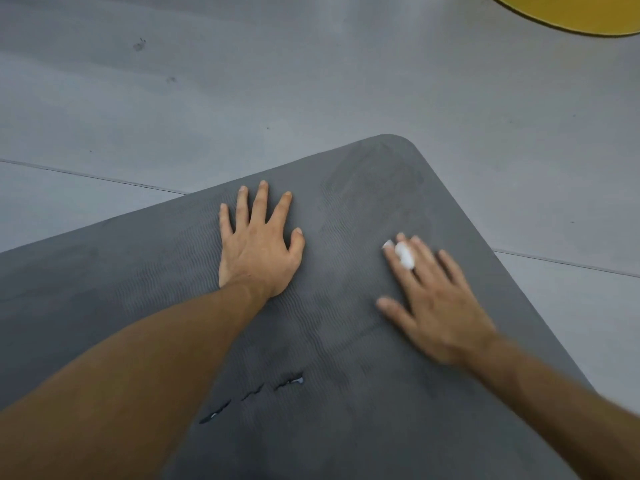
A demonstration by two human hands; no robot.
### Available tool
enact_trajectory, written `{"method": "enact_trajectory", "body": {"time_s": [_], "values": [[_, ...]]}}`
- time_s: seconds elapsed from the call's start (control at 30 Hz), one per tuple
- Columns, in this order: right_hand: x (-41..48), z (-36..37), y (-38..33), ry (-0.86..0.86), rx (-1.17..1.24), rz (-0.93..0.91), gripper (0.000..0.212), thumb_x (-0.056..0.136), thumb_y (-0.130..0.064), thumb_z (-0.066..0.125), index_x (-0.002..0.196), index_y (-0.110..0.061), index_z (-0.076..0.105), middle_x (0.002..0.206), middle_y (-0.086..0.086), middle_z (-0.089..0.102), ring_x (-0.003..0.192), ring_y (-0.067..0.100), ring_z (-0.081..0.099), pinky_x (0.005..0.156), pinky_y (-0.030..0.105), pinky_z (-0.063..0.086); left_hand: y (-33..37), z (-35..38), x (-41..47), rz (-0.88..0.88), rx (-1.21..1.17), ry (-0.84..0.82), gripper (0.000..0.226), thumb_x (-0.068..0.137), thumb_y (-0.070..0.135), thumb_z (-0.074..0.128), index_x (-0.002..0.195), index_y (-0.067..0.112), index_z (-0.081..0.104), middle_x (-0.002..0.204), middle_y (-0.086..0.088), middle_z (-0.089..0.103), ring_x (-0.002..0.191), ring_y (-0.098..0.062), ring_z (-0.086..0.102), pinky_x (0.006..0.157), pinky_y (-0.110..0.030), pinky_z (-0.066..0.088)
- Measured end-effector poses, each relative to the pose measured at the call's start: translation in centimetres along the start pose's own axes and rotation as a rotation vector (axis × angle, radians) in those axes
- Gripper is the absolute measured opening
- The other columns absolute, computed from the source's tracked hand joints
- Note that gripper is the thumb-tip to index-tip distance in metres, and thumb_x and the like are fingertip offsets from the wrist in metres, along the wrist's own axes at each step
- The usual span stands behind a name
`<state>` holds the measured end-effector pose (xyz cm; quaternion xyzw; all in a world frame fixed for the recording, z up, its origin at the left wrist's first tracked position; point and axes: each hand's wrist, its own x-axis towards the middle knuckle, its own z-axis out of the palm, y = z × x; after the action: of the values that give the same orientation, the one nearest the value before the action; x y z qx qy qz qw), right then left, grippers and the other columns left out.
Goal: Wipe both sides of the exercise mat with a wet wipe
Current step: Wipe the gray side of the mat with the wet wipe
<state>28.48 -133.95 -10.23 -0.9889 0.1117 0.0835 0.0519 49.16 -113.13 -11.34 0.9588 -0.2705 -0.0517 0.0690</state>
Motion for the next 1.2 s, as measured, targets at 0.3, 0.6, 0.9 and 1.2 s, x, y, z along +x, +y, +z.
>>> {"method": "enact_trajectory", "body": {"time_s": [0.3,0.6,0.9,1.2], "values": [[5.8,-0.9,4.5,-0.005,0.11,0.261,0.099,0.091,-0.084,-0.001,0.166,-0.02,-0.007,0.174,0.004,-0.009,0.16,0.018,-0.01,0.127,0.037,-0.002,-0.1,0.0,0.1,0.0,0.008,-0.004,0.071,0.098,0.059,0.014,0.165,0.035,0.01,0.174,-0.002,-0.001,0.159,-0.029,-0.008,0.127,-0.058,-0.003],[-2.3,0.5,-4.0,-0.044,0.094,-0.036,0.095,0.097,-0.082,0.008,0.166,-0.016,-0.003,0.174,0.002,-0.011,0.159,0.017,-0.018,0.13,0.038,-0.002,-0.2,0.1,0.0,0.013,-0.013,0.002,0.066,0.103,0.057,0.022,0.165,0.037,0.012,0.174,0.0,0.0,0.159,-0.03,-0.007,0.127,-0.057,-0.005],[-4.2,0.0,2.9,-0.036,0.032,0.343,0.092,0.091,-0.079,-0.005,0.166,-0.025,-0.009,0.174,-0.002,-0.008,0.159,0.014,-0.012,0.128,0.036,-0.005,-0.6,0.0,0.1,0.061,0.017,-0.084,0.064,0.103,0.063,0.01,0.163,0.044,0.001,0.174,0.003,-0.008,0.158,-0.031,-0.013,0.125,-0.059,-0.009],[-5.4,0.2,-5.1,-0.044,0.185,0.185,0.102,0.09,-0.084,0.001,0.166,-0.015,-0.006,0.174,0.003,-0.009,0.159,0.02,-0.016,0.129,0.036,-0.001,-1.1,0.1,-4.3,0.155,0.02,-0.091,0.074,0.096,0.069,-0.001,0.165,0.04,0.002,0.174,0.007,-0.007,0.159,-0.02,-0.011,0.127,-0.054,-0.006]]}}
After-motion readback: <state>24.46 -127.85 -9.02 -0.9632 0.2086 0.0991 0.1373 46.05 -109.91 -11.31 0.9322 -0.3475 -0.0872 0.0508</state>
